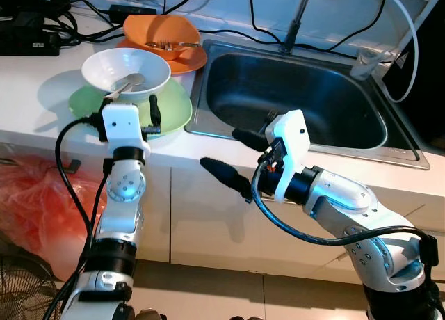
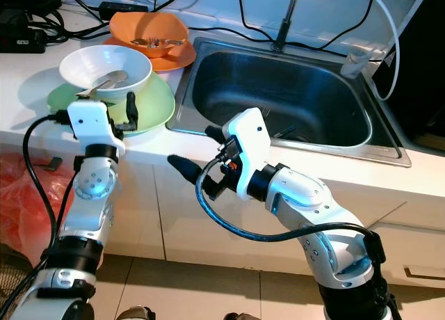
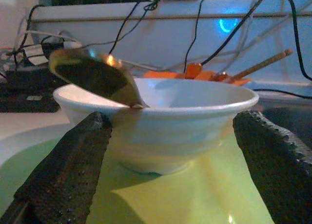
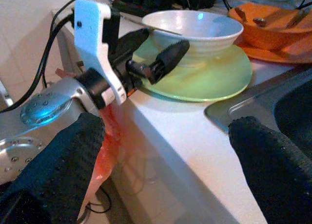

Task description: Kitchen organization

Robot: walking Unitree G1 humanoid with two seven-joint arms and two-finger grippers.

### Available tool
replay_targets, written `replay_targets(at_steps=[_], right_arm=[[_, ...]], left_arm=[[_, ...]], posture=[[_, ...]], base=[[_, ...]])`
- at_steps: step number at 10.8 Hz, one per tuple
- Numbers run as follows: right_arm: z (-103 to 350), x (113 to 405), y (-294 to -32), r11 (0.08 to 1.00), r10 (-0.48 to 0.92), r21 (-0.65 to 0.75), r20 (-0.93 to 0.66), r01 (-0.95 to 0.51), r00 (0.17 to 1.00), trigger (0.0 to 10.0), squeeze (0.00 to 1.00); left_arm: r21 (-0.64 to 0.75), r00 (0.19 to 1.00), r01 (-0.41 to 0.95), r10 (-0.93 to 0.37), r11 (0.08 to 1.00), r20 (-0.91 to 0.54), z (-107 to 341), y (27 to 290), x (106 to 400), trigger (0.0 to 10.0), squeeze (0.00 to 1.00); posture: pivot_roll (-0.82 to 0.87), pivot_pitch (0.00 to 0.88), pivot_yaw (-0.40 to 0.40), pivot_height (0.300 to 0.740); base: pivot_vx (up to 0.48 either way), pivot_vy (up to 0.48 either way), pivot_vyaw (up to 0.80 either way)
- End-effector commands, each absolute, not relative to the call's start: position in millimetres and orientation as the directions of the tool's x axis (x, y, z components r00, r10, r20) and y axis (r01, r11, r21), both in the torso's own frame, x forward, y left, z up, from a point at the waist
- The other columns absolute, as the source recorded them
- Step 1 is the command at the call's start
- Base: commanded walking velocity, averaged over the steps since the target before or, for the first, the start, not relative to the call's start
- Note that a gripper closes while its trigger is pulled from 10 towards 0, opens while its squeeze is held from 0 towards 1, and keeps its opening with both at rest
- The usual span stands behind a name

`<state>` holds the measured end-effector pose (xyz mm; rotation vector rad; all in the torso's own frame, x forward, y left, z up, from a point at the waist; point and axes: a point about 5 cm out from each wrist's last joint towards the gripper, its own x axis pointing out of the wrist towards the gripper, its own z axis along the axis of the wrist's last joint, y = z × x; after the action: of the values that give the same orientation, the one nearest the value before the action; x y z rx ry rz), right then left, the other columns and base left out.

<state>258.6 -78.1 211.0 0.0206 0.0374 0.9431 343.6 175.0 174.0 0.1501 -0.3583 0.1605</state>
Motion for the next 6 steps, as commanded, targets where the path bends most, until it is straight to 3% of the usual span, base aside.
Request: replay_targets(at_steps=[1, 4, 5, 6], right_arm=[[211, 254, -79, 0.567, 0.824, 0.045, -0.030, -0.823, 0.566, 10.0, 0.00], [208, 250, -77, 0.549, 0.836, 0.053, -0.036, -0.834, 0.547, 10.0, 0.00], [208, 251, -77, 0.551, 0.834, 0.049, -0.035, -0.833, 0.550, 10.0, 0.00], [209, 251, -77, 0.551, 0.835, 0.048, -0.033, -0.833, 0.550, 10.0, 0.00]], left_arm=[[0.116, 0.916, -0.180, 0.124, 0.977, 0.381, 179, 173, 347, 10.0, 0.00], [0.139, 0.897, -0.192, 0.116, 0.972, 0.426, 191, 174, 350, 10.0, 0.00], [0.140, 0.898, -0.191, 0.115, 0.972, 0.425, 190, 174, 350, 8.9, 0.00], [0.142, 0.899, -0.187, 0.111, 0.972, 0.424, 187, 173, 353, 0.0, 0.00]], posture=[[-0.05, 0.082, -0.134, 0.740], [-0.04, 0.082, -0.124, 0.740], [-0.04, 0.083, -0.123, 0.740], [-0.04, 0.083, -0.123, 0.740]], base=[[0.000, 0.000, 0.00], [0.000, 0.000, 0.00], [0.000, 0.000, 0.00], [0.000, 0.000, 0.00]])
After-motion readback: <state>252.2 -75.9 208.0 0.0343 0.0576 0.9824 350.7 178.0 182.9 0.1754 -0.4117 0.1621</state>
